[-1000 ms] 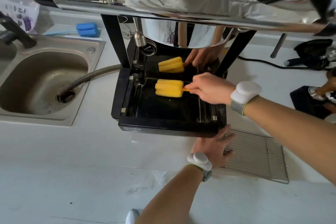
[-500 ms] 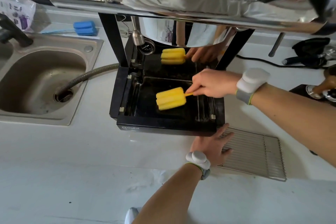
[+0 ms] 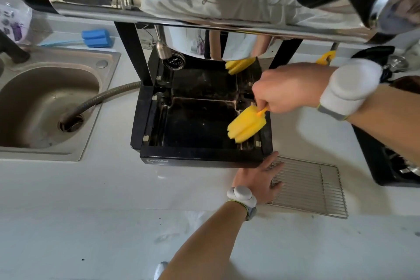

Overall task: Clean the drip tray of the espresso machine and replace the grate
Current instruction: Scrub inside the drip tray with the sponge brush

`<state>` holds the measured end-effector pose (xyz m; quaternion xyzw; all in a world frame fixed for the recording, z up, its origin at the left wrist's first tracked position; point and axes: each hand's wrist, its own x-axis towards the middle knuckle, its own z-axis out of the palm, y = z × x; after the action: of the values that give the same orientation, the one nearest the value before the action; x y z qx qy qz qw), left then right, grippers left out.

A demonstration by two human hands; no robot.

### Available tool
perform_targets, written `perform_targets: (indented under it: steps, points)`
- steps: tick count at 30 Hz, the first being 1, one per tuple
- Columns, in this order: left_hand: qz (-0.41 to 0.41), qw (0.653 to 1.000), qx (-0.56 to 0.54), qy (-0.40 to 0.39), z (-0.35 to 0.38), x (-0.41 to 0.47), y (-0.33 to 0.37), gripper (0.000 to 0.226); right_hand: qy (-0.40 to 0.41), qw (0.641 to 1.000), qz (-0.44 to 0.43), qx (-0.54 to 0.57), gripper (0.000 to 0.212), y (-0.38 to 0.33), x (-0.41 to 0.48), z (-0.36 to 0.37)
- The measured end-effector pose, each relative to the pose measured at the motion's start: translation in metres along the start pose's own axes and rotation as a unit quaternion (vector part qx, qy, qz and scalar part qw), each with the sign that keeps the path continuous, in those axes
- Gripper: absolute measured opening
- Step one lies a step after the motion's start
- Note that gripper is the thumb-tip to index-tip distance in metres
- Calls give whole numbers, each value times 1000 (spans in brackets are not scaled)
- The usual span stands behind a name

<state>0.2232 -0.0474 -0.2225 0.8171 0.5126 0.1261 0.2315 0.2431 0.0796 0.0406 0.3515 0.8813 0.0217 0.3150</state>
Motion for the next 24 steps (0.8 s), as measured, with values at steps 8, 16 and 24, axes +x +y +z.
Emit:
perform_targets:
  steps: [8,16,24]
  points:
    - [2,1000,7,-4,-1,0,1,60,-53,981,117,146,29,69,-52,38]
    - [0,1000,10,8,-2,-1,3,60,-38,929,244,275,28,99,-38,143]
    - [-3,1000,10,27,3,1,2,58,74,885,322,327,28,75,-1,230]
